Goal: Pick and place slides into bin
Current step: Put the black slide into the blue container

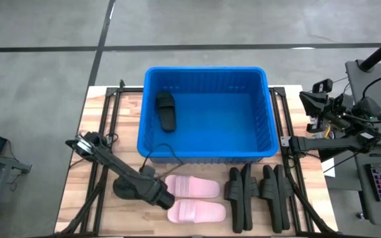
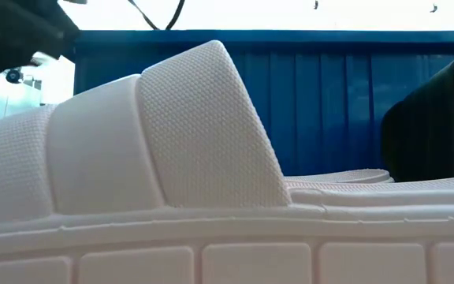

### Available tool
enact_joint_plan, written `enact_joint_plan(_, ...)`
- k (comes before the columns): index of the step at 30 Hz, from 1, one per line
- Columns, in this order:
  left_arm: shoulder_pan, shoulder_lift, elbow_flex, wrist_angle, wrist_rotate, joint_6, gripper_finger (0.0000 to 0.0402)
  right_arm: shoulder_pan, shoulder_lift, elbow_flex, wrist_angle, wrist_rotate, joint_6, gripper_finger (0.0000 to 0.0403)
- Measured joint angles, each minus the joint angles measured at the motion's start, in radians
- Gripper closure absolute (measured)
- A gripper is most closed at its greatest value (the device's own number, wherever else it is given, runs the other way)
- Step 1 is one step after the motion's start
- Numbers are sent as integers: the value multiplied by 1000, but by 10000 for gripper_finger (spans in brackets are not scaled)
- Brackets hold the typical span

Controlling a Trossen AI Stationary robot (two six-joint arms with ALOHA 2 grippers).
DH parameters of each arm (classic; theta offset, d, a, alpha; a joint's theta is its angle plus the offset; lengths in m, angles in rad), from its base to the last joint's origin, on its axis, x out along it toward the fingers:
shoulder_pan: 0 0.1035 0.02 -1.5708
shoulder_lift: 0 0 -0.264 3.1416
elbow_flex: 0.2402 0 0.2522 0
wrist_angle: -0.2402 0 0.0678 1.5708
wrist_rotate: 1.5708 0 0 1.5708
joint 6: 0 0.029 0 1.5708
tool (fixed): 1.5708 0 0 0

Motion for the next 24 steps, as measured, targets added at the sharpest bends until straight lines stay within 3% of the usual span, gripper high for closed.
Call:
enact_joint_plan(19,-22,159,-72,-15,115,-27,46,0,0,0,1,-1,4,374)
enact_joint_plan(24,-24,159,-89,-12,115,-27,71,0,0,0,1,-1,4,374)
